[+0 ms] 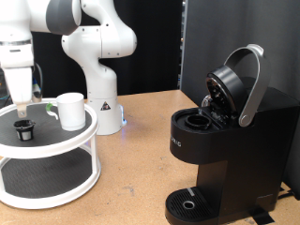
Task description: Make a cup of coffee with the keurig machine
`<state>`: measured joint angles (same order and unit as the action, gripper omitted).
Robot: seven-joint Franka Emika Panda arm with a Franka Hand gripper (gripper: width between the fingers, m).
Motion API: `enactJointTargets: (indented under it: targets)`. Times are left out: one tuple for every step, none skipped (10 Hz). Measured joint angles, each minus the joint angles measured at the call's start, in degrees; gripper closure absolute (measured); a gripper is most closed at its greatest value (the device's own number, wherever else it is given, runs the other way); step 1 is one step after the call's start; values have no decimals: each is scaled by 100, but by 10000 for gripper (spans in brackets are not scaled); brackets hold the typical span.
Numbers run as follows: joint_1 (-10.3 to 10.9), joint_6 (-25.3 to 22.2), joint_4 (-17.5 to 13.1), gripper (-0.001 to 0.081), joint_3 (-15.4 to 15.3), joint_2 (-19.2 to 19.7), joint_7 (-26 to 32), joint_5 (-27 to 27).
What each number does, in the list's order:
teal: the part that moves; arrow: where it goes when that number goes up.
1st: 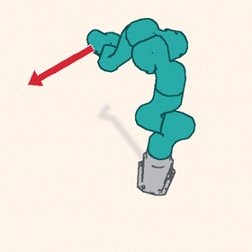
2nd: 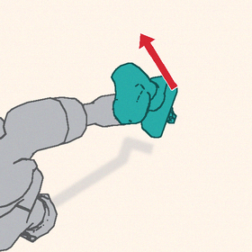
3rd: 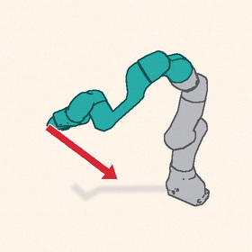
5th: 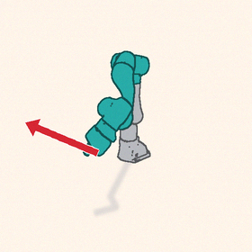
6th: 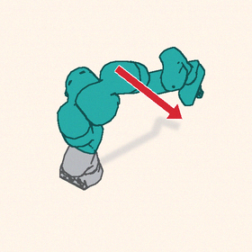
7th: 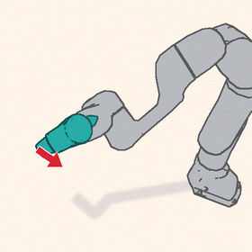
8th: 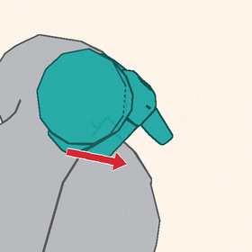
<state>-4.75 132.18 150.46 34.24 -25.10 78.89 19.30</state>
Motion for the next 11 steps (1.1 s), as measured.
enactJointTargets:
  targets:
    - [0, 79, 95, 3, 8, 3, 50, 0]
    - [0, 184, 197, 3, 15, 5, 64, 0]
    - [-4, 324, 299, 3, 19, 18, 64, 29]
    - [-9, 471, 398, 3, 25, 50, 62, 85]
    - [-12, 601, 475, 3, 30, 96, 62, 115]
    - [-20, 680, 523, 3, 31, 137, 61, 125]
    - [-34, 742, 552, 3, 31, 160, 52, 128]
    - [-44, 760, 557, 3, 31, 176, 52, 128]
    - [-51, 760, 557, 3, 33, 180, 53, 128]
    - [-55, 760, 557, 3, 40, 181, 56, 128]
    - [-60, 768, 557, 3, 54, 185, 63, 130]
